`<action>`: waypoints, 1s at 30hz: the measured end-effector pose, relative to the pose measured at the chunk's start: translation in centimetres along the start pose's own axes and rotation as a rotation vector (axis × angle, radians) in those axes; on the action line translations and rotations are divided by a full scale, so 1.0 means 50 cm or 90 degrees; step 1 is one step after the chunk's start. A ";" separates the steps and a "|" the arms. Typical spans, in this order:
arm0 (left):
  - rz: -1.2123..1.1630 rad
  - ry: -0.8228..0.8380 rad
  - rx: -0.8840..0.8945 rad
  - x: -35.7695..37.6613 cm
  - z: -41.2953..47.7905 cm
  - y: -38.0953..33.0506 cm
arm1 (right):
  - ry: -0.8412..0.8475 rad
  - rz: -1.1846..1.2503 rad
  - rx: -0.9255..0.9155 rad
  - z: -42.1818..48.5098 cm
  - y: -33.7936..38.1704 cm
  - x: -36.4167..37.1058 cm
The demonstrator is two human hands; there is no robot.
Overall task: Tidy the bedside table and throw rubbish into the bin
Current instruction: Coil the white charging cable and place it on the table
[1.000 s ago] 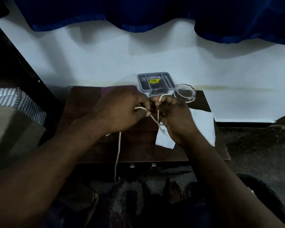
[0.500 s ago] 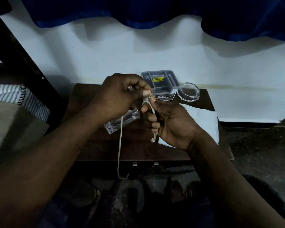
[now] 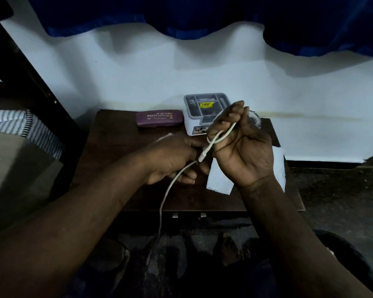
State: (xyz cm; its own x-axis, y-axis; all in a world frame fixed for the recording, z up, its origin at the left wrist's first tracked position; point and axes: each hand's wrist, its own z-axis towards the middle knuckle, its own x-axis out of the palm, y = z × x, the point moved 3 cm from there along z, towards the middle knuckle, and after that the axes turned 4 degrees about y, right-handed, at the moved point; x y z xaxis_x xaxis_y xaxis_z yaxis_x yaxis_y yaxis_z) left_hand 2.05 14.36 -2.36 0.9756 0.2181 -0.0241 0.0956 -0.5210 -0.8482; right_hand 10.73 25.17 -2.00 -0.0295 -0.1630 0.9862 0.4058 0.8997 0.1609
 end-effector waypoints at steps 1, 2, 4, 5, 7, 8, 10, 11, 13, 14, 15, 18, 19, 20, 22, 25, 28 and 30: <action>-0.006 0.016 -0.006 0.006 -0.001 0.003 | -0.004 0.010 -0.022 0.001 0.003 0.000; -0.009 0.041 -0.012 0.014 -0.003 0.007 | -0.009 0.013 -0.052 0.001 0.007 0.001; 0.003 0.098 -0.014 0.032 -0.005 0.015 | -0.031 -0.009 -0.131 0.002 0.024 -0.004; 0.027 0.112 -0.009 0.038 -0.003 0.018 | -0.042 -0.038 -0.165 0.002 0.035 -0.008; 0.084 0.081 0.021 0.038 0.004 0.015 | -0.056 -0.121 -0.194 0.003 0.051 -0.013; 0.098 0.043 0.043 0.031 0.009 0.010 | -0.066 -0.177 -0.201 0.005 0.055 -0.014; 0.113 -0.038 0.091 0.009 0.013 -0.005 | -0.111 -0.353 -0.221 0.008 0.052 -0.017; 0.148 -0.073 0.121 -0.001 0.012 -0.015 | -0.136 -0.465 -0.229 0.009 0.045 -0.015; 0.278 -0.125 0.184 -0.014 0.007 -0.032 | -0.148 -0.671 -0.230 0.008 0.025 -0.017; 0.330 -0.144 0.210 -0.018 0.005 -0.037 | -0.134 -0.743 -0.214 0.006 0.015 -0.018; 0.365 -0.162 0.229 -0.023 0.002 -0.041 | -0.124 -0.793 -0.186 0.004 0.006 -0.018; 0.446 -0.199 0.286 -0.034 -0.007 -0.044 | -0.142 -0.878 -0.106 0.000 -0.003 -0.023; 0.460 -0.199 0.301 -0.036 -0.011 -0.045 | -0.147 -0.906 -0.093 0.000 -0.003 -0.022; 0.470 -0.201 0.316 -0.038 -0.014 -0.047 | -0.154 -0.940 -0.082 0.000 -0.002 -0.024; 0.462 -0.229 0.340 -0.048 -0.023 -0.056 | -0.192 -0.985 -0.036 -0.001 -0.004 -0.028; 0.413 -0.286 0.363 -0.071 -0.032 -0.064 | -0.214 -0.971 0.053 -0.010 -0.018 -0.018; 0.367 -0.283 0.382 -0.077 -0.032 -0.063 | -0.184 -0.928 0.130 -0.011 -0.035 -0.014; 0.311 -0.281 0.398 -0.077 -0.031 -0.062 | -0.145 -0.850 0.184 -0.011 -0.046 -0.014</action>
State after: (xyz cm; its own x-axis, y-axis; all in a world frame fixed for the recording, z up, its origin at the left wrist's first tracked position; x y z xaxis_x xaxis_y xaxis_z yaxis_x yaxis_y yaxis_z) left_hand -1.71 13.86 1.17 0.7027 0.4536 -0.5481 -0.5594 -0.1237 -0.8196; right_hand 10.34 23.01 -3.09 -0.4000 -0.9146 0.0599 -0.2480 0.1709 0.9536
